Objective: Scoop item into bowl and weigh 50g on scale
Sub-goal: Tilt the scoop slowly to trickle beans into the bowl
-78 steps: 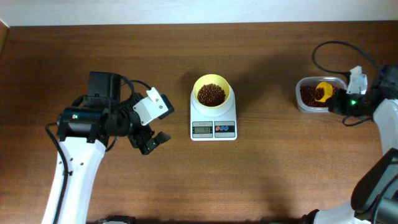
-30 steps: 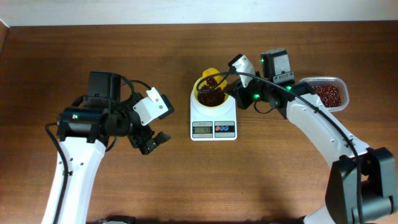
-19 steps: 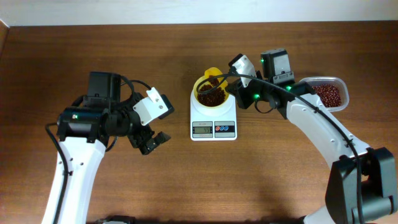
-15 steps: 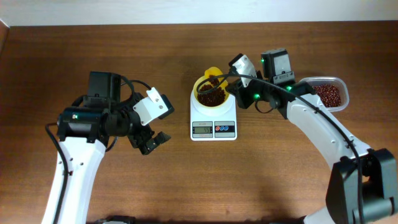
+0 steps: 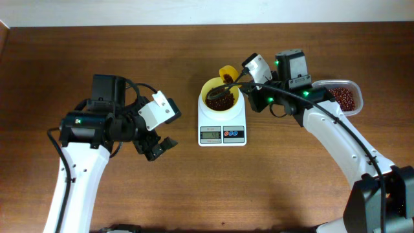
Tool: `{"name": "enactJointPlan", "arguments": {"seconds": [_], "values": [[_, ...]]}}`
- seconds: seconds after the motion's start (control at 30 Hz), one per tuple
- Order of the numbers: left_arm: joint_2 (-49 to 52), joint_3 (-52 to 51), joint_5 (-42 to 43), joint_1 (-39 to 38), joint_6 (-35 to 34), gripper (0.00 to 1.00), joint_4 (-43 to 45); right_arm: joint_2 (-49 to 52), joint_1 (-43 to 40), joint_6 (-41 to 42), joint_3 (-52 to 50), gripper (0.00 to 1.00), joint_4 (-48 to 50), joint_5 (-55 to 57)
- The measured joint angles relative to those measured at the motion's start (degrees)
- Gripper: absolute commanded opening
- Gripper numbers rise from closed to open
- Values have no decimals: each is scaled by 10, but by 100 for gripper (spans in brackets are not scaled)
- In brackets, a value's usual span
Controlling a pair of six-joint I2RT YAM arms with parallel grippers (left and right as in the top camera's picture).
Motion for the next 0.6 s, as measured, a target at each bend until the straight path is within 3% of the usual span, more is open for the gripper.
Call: {"name": "enactJointPlan", "arguments": {"seconds": [0.6], "values": [[0, 0, 0, 0, 0, 99, 0, -14, 0, -17, 0, 4, -5, 7]]}}
